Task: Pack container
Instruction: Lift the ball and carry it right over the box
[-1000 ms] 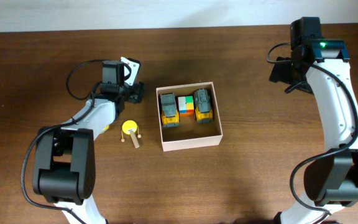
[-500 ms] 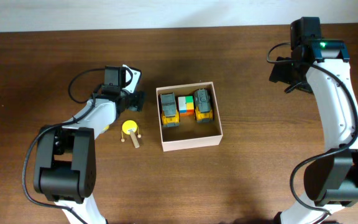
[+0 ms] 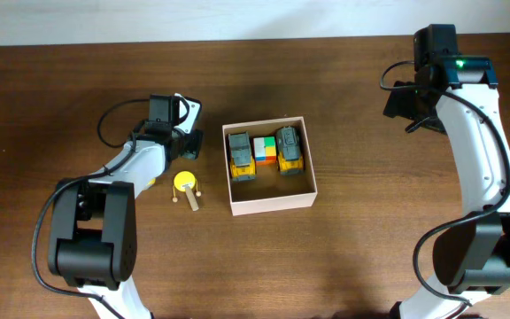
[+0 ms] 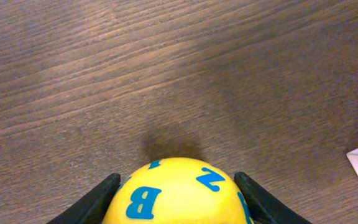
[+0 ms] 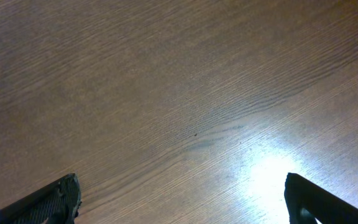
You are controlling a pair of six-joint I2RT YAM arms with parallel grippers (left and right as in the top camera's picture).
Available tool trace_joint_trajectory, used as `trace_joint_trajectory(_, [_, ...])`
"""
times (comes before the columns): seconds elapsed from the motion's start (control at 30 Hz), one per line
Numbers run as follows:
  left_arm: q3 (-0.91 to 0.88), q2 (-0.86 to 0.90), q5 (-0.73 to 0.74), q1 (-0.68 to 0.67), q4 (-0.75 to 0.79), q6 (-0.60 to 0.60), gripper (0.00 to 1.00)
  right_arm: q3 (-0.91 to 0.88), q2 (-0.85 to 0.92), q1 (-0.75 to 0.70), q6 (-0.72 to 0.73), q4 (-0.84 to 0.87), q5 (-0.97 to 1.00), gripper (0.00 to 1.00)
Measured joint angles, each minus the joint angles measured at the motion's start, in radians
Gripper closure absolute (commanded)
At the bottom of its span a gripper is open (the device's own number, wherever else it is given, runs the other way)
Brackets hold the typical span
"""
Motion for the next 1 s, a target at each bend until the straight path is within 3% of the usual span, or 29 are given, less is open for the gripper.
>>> trace_joint_trajectory(0.43, [0.101,-0.037,0.0,0.0,-0.23,0.0,0.44,0.0,0.0,0.0,0.0,0.0,0.0,0.01])
trace_joint_trajectory(0.7, [0.182,-0.237,-0.005,-0.025,-0.383,0.0,0.45,0.0,0.0,0.0,0.0,0.0,0.0,0.01])
trace_joint_trajectory(0.83, [0.187,-0.34,-0.006,-0.085,-0.422,0.0,0.51,0.0,0.0,0.0,0.0,0.0,0.0,0.01])
trace_joint_trajectory(1.0, [0.191,-0.402,-0.003,-0.174,-0.478,0.0,0.51,0.0,0.0,0.0,0.0,0.0,0.0,0.01])
